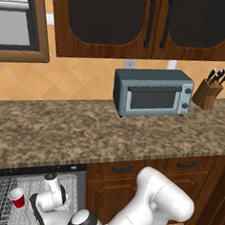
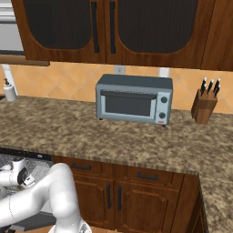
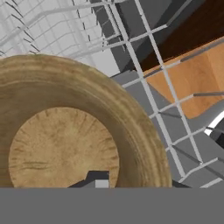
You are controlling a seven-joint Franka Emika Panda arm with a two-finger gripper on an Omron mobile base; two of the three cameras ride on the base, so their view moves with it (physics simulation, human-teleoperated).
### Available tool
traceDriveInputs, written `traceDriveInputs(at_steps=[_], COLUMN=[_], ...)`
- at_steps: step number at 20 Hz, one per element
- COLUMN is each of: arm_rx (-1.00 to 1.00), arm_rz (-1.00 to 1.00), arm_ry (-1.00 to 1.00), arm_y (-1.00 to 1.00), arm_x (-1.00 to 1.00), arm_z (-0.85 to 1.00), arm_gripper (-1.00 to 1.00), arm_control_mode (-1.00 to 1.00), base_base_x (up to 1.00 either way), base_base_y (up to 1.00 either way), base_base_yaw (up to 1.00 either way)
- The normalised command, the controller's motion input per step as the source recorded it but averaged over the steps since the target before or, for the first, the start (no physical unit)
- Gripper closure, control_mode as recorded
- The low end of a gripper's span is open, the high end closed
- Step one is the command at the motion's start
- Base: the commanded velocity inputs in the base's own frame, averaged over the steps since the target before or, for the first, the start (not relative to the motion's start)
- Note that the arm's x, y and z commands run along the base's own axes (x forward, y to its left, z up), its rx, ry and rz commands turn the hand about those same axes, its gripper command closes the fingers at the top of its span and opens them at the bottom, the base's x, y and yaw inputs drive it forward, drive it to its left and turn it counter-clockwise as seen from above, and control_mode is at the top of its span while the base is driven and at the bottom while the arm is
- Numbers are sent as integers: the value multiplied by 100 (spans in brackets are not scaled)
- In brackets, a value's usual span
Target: Pick up the cup and bowl from the counter, place them in the dishwasher, and close the dishwasher door.
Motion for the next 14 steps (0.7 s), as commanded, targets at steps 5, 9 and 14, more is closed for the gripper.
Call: traceDriveInputs(at_steps=[5,9,14], arm_rx=[0,0,0], arm_rz=[0,0,0], arm_ry=[0,-4,-8], arm_y=[1,0,0], arm_x=[0,0,0], arm_z=[1,35,66], arm_gripper=[-100,-100,-100], arm_control_mode=[-100,-100,-100], base_base_x=[0,0,0], base_base_y=[0,0,0], base_base_yaw=[0,0,0])
